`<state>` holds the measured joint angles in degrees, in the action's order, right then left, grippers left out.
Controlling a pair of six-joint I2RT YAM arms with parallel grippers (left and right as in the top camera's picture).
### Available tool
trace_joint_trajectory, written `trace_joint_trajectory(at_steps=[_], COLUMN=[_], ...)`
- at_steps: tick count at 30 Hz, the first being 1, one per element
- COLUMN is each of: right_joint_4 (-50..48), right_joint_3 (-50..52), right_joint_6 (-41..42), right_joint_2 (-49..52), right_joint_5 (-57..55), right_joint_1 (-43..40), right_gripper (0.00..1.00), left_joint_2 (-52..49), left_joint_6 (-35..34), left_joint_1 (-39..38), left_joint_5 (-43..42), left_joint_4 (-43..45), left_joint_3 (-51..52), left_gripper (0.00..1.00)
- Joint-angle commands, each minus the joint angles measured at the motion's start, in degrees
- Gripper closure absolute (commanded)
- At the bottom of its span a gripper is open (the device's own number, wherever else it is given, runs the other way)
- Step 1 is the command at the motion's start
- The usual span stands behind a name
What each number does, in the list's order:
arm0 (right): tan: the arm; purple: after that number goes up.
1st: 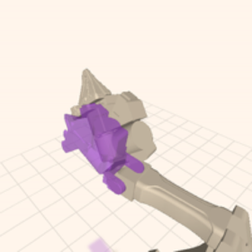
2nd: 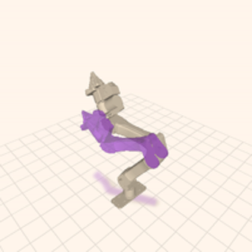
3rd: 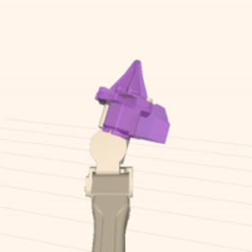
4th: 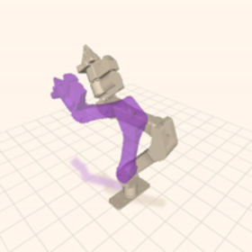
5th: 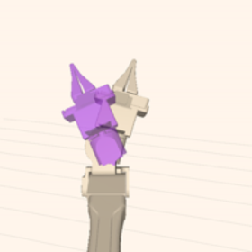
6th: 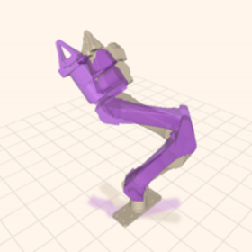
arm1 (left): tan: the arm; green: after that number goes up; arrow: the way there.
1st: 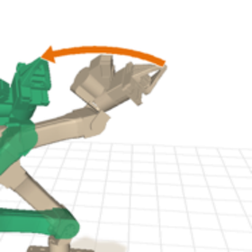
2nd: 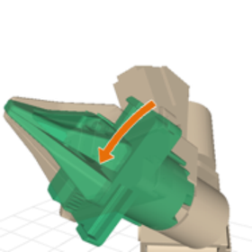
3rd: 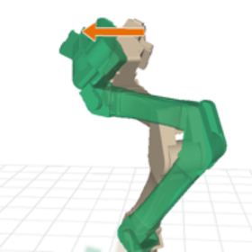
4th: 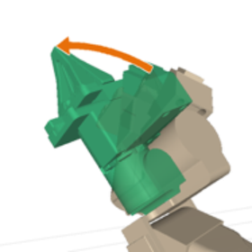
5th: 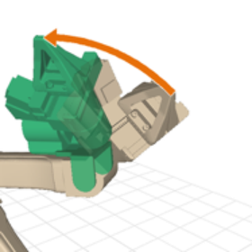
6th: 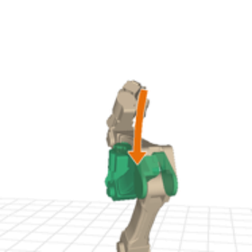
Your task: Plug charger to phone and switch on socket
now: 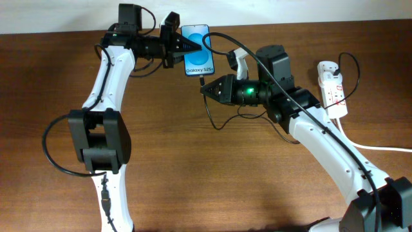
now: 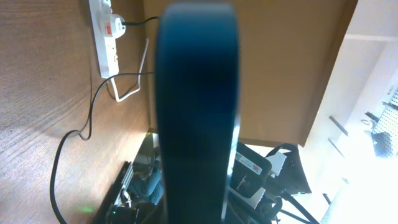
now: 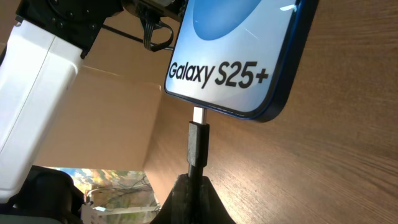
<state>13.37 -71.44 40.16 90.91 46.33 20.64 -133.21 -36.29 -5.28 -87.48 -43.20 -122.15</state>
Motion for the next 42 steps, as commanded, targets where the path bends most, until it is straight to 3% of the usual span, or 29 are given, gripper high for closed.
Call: trace_joint_trajectory(at_steps=[1, 42], right_joint_4=[-0.35, -1.66], right_joint_3=[-0.17, -0.17], right_joint_6=[-0.24, -0.20], right_joint_2=[-0.55, -0.55], right_joint_5=[-0.50, -2.69], right_joint_1=[-0.42, -0.48], right_gripper=[0.96, 0.96], left_joint_2=[1.01, 1.01], left_joint_6=[-1.03, -1.42], left_joint_1=[0.28, -3.15], left_joint_5=[-2.69, -2.71], left_joint_4=[0.85, 5.03], left_joint_3=[-0.68, -0.68], left_gripper=[1.00, 1.00])
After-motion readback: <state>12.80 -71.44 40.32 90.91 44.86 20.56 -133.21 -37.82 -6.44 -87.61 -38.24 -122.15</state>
